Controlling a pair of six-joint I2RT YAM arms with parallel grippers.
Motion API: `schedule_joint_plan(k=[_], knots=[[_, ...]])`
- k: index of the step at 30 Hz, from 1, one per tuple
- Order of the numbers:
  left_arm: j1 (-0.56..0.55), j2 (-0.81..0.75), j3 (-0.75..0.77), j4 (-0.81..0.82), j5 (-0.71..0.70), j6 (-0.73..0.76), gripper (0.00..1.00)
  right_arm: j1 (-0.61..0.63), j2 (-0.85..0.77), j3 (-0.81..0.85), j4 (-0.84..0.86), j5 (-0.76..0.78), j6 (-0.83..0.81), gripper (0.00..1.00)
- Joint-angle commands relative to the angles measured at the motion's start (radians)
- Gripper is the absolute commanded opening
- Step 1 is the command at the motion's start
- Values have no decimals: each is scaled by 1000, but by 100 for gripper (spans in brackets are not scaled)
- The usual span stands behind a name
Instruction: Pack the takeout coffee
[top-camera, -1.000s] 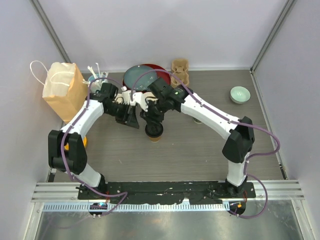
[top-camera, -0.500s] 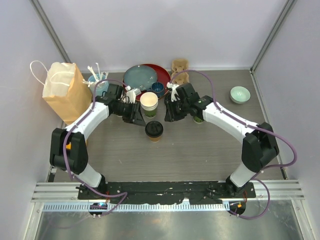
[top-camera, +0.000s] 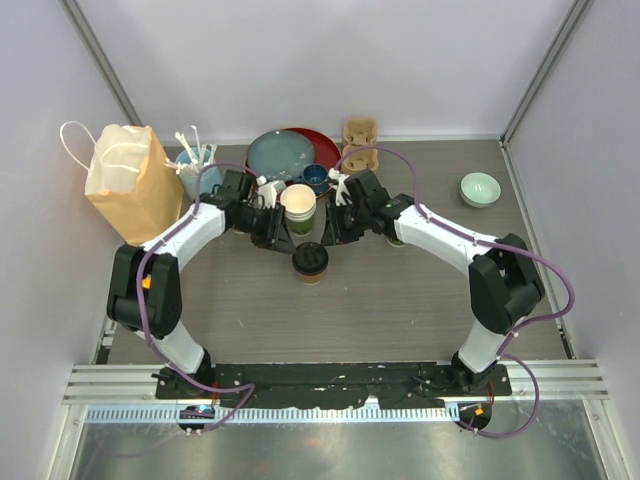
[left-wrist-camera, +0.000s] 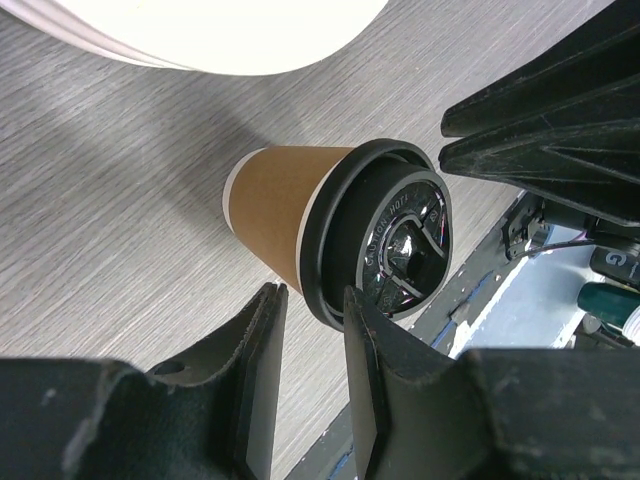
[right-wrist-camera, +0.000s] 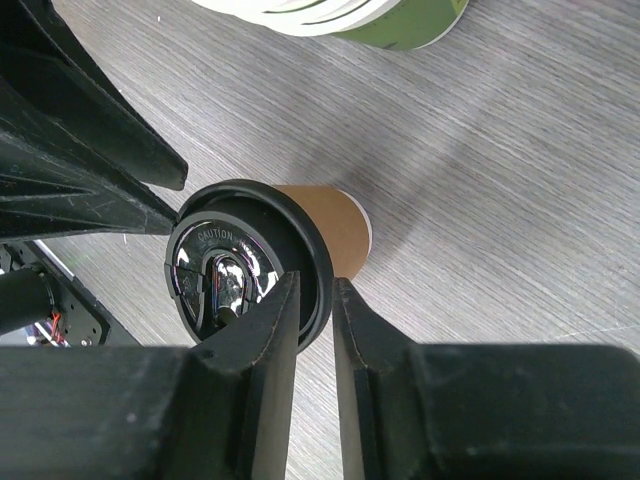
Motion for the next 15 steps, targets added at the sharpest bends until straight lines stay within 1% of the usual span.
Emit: schedule_joint_plan(k=[1,8,11,15], knots=[[-9,9,-8,34,45,-10,34,4,-6,6,13,21,2,24],[-9,-19,-13,8,27,9,33,2,-8,14,-55,18,-16,26],[-9,-32,-23,3,20,19,33,4,-13,-8,-61,38,-16,27],[-9,-29,-31,6,36,11,33,5,-6,-14,-55,10,-15,29]])
